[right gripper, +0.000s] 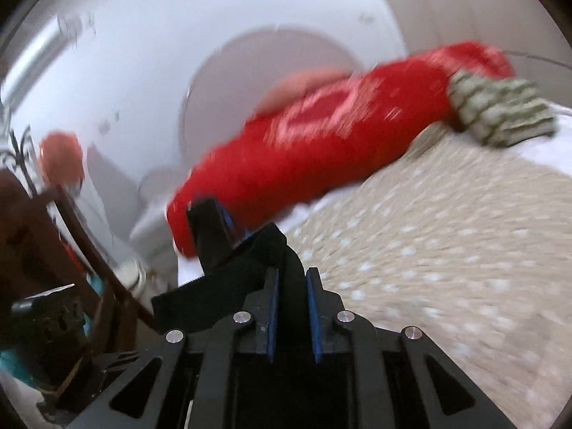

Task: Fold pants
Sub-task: 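Lift the pants end with the left tool and fold it toward the right tool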

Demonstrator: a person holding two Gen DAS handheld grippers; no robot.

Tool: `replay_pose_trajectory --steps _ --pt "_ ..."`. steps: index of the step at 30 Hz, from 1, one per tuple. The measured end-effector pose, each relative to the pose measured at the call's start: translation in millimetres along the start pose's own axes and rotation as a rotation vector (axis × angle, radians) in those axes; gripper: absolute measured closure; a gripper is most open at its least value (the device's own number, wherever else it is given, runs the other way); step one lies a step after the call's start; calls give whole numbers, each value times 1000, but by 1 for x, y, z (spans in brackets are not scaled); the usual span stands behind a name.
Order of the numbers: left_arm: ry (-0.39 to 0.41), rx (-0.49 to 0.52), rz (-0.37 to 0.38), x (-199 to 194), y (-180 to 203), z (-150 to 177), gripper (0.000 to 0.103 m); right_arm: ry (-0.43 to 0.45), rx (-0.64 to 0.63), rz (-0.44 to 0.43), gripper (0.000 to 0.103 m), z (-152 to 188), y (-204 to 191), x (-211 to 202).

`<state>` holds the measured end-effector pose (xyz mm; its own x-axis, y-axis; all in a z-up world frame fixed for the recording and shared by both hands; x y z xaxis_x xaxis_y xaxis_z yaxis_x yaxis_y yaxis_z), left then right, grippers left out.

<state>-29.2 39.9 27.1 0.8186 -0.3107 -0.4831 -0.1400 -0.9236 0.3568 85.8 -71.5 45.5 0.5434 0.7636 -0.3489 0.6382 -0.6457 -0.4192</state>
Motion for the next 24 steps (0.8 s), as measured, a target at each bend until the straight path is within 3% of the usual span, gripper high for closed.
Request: replay_pose_trajectory --steps 4,6,9,10,11,13,17,21,24 --pt "-38 152 98 8 66 22 80 85 73 91 89 22 29 -84" --pt "-115 215 144 30 98 48 80 82 136 193 90 49 51 -112" --pt "-254 306 160 65 130 88 80 65 274 489 90 93 98 -156" --pt "-294 360 149 72 138 100 80 69 306 571 86 102 107 -169" --pt "-296 390 145 72 143 106 79 81 348 635 75 112 115 -185" --pt "-269 422 142 61 145 104 77 130 424 607 58 123 118 -212" --pt "-263 351 233 36 132 78 68 175 503 481 49 132 105 -221" --pt "-188 377 143 24 118 57 67 75 512 386 46 134 94 -174" --pt "-194 348 73 32 97 51 68 -9 507 452 46 141 94 -144"
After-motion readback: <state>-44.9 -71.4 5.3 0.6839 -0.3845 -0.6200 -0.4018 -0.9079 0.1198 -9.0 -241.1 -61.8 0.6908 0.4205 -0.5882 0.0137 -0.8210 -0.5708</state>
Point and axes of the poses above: each gripper's, at about its wrist camera, not at the fingertips, and x roughly the way its jaws point, y to its right, z to its underside, the point moved 3 cm from there along x, roughly the way its jaws point, and after that the axes turned 6 degrees about y, right-handed, at the moved point
